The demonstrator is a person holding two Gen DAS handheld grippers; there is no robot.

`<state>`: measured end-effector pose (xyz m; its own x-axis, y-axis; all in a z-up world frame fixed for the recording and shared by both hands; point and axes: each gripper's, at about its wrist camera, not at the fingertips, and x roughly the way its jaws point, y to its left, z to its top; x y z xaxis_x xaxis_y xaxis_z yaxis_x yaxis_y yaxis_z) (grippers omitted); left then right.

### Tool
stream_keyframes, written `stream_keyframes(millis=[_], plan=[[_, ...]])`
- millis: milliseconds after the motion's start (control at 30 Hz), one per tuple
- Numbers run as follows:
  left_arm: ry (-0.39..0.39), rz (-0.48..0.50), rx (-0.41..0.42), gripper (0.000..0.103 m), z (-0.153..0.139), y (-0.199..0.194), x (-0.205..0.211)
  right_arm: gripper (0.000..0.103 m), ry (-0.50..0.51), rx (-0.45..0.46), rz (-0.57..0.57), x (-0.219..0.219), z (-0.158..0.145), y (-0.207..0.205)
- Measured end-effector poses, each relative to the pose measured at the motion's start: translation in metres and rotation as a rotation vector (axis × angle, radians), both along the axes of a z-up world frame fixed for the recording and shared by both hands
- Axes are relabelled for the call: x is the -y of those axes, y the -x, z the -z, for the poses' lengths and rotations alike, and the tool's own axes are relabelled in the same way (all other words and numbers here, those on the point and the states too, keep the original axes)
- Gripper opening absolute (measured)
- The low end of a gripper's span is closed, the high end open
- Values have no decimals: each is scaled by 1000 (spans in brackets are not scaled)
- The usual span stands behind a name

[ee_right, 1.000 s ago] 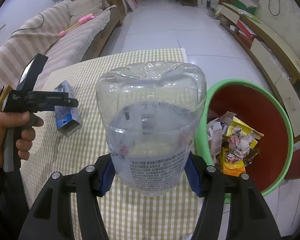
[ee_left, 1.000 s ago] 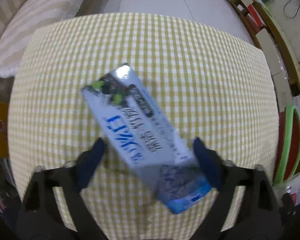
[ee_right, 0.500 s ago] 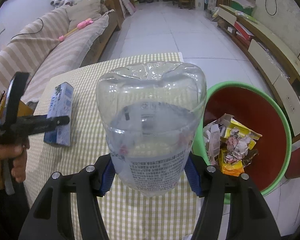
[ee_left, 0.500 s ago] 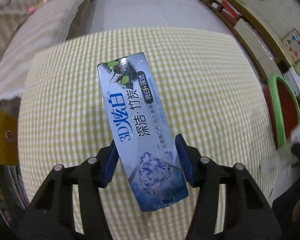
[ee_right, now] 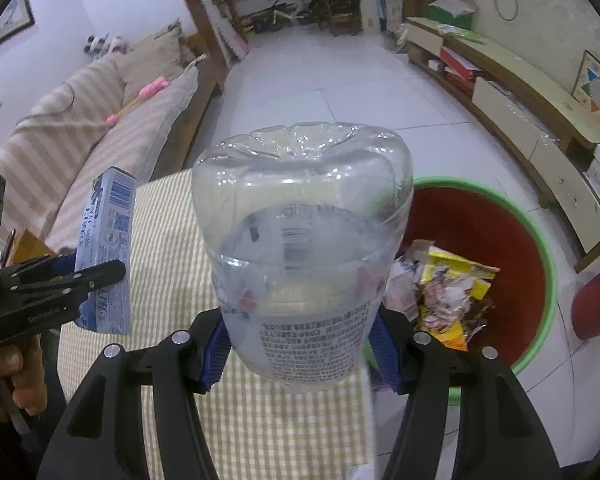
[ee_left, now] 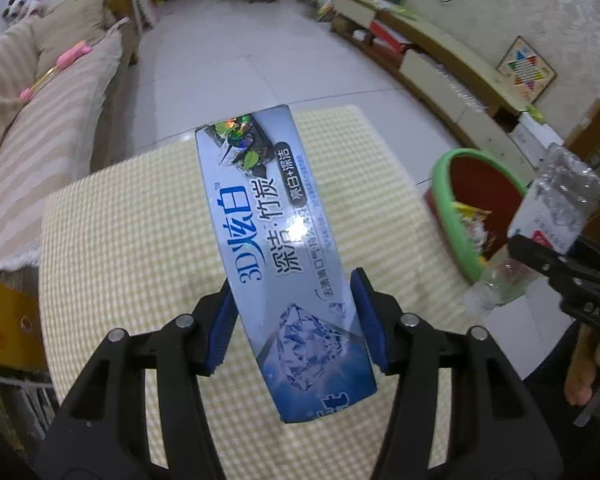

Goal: Collect trash
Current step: 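Carry the toothpaste box and plastic bottle over the green bin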

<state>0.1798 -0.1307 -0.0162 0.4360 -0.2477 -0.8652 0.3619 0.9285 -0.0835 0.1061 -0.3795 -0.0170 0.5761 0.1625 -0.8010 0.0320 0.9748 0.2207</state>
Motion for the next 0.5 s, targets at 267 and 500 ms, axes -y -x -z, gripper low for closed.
stream_keyframes(millis=[267, 500], plan=[[105, 111, 8, 53, -23, -4, 64, 58, -20, 34, 143, 72, -18, 4], [214, 216, -29, 53, -28, -15, 124, 58, -32, 18, 240, 124, -17, 3]])
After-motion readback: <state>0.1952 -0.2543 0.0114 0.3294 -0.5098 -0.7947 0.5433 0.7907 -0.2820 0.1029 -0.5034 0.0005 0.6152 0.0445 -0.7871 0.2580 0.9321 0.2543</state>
